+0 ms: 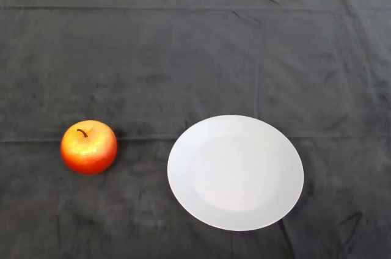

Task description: Move the apple to the plate

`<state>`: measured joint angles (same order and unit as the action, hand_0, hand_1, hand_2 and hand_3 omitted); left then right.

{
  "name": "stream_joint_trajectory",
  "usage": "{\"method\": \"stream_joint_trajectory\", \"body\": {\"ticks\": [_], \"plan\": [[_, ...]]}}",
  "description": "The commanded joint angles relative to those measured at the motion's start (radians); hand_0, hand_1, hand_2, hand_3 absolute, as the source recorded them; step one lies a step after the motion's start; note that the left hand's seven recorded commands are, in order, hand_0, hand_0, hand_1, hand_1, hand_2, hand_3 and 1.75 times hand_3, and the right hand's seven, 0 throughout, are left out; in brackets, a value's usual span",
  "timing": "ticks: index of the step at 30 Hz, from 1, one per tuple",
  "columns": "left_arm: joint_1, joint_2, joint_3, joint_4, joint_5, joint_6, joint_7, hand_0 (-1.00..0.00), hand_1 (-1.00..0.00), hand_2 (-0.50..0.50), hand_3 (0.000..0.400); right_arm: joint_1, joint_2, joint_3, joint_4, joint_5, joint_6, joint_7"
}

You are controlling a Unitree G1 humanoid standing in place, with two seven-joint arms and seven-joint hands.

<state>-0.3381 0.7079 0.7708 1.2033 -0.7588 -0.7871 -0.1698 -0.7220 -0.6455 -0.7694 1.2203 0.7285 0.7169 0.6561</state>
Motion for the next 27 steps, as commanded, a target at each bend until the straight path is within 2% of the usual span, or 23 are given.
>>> {"method": "stream_joint_trajectory", "body": {"ticks": [1,15,27], "plan": [[-0.029,0.024,0.009,0.029,0.034,0.005,-0.004,0.0,0.0,0.0,0.0,-0.017,-0.026,-0.0148,0.009,0.0148,-0.003,0.009],[-0.062,-0.003,-0.011,0.019,0.074,-0.003,-0.003,0.0,0.0,0.0,0.0,-0.017,-0.025,-0.0149,0.009,0.0144,-0.003,0.0091],[-0.094,-0.083,-0.071,-0.007,0.121,0.001,-0.093,0.0,0.0,0.0,0.0,-0.017,-0.025,-0.0151,0.008,0.0141,-0.003,0.0089]]}}
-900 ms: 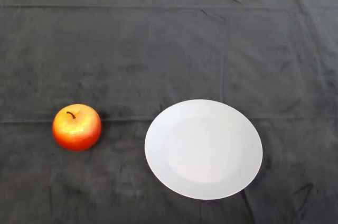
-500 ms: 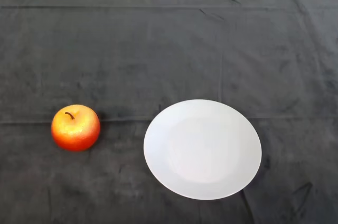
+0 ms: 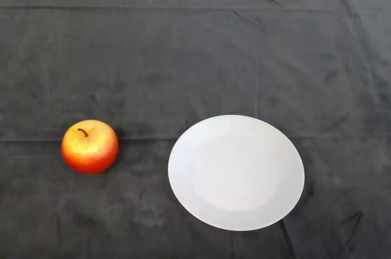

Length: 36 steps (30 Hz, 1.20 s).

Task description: Move the apple to the plate

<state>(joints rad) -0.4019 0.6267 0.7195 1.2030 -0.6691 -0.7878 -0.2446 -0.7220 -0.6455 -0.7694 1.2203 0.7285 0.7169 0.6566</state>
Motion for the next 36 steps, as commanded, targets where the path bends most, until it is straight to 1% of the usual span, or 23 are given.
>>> {"method": "stream_joint_trajectory", "body": {"ticks": [1,6,13,22,26,36], "plan": [[-0.031,-0.005,-0.026,-0.006,0.037,0.006,-0.025,0.0,0.0,0.0,0.0,-0.017,-0.025,-0.0151,0.008,0.0141,-0.003,0.0084],[-0.037,-0.023,-0.066,-0.003,0.075,0.029,-0.051,0.0,0.0,0.0,0.0,-0.016,-0.025,-0.0151,0.007,0.0141,-0.003,0.0082],[-0.055,-0.061,-0.134,-0.008,0.144,0.045,-0.048,0.0,0.0,0.0,0.0,-0.016,-0.024,-0.0152,0.006,0.014,-0.004,0.0078],[-0.056,-0.123,-0.223,-0.039,0.231,0.054,-0.053,0.0,0.0,0.0,0.0,-0.015,-0.023,-0.0153,0.004,0.0141,-0.004,0.007],[-0.051,-0.145,-0.264,-0.065,0.268,0.065,-0.065,0.0,0.0,0.0,0.0,-0.015,-0.023,-0.0153,0.003,0.0141,-0.004,0.0066],[-0.023,-0.168,-0.33,-0.136,0.318,0.093,-0.108,0.0,0.0,0.0,0.0,-0.014,-0.021,-0.0153,0.0,0.0143,-0.004,0.0053]]}}
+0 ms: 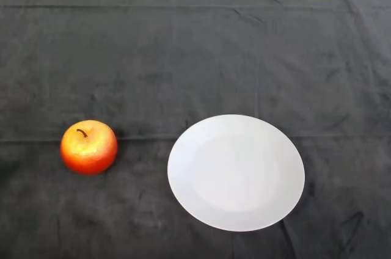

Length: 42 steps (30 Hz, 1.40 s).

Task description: Move the apple to the plate

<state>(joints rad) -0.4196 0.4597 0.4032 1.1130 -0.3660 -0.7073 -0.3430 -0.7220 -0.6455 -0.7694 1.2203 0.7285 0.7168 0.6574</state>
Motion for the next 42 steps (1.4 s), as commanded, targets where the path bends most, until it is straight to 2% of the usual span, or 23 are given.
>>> {"method": "stream_joint_trajectory", "body": {"ticks": [1,17,26,34,42], "plan": [[-0.004,-0.005,-0.021,-0.054,0.022,0.014,-0.008,0.0,0.0,0.0,0.0,-0.013,-0.021,-0.0153,0.0,0.0144,-0.004,0.0043],[0.023,-0.092,-0.137,-0.178,0.112,0.04,0.044,0.0,0.0,0.0,0.0,-0.011,-0.019,-0.0154,-0.006,0.0151,-0.004,0.0019],[0.047,-0.113,-0.202,-0.243,0.138,0.062,0.051,0.0,0.0,0.0,0.0,-0.01,-0.017,-0.0154,-0.009,0.0156,-0.005,0.0003],[0.056,-0.143,-0.278,-0.259,0.177,0.059,0.085,0.0,0.0,0.0,0.0,-0.009,-0.016,-0.0155,-0.012,0.0161,-0.005,-0.001],[0.059,-0.141,-0.347,-0.243,0.197,0.058,0.082,0.0,0.0,0.0,0.0,-0.008,-0.015,-0.0155,-0.014,0.0166,-0.004,-0.0021]]}}
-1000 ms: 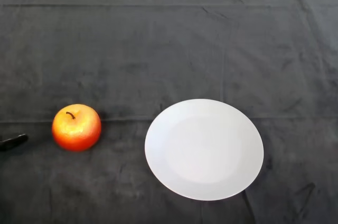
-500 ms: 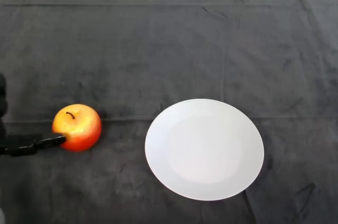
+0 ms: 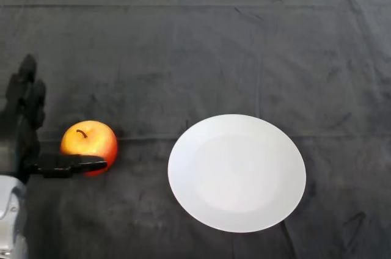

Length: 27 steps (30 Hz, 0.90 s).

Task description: Move the apple to the plate

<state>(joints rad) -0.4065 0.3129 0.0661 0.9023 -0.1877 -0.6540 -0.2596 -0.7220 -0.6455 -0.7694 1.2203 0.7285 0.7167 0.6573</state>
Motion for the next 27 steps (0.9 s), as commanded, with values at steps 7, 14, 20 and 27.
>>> {"method": "stream_joint_trajectory", "body": {"ticks": [7,14,20,27], "plan": [[0.043,0.027,-0.049,0.011,0.035,0.012,-0.016,0.0,0.0,0.0,0.0,-0.008,-0.015,-0.0155,-0.015,0.0171,-0.004,-0.0027],[0.032,0.041,-0.075,0.046,0.059,0.041,-0.011,0.0,0.0,0.0,0.0,-0.008,-0.015,-0.0156,-0.015,0.0175,-0.004,-0.0032],[0.024,0.045,-0.094,0.068,0.078,0.061,0.003,0.0,0.0,0.0,0.0,-0.007,-0.015,-0.0156,-0.016,0.0178,-0.004,-0.0035],[0.019,0.054,-0.103,0.061,0.085,0.091,0.009,-0.96,-1.0,0.02,0.4,-0.007,-0.015,-0.0157,-0.016,0.0182,-0.003,-0.0038]]}}
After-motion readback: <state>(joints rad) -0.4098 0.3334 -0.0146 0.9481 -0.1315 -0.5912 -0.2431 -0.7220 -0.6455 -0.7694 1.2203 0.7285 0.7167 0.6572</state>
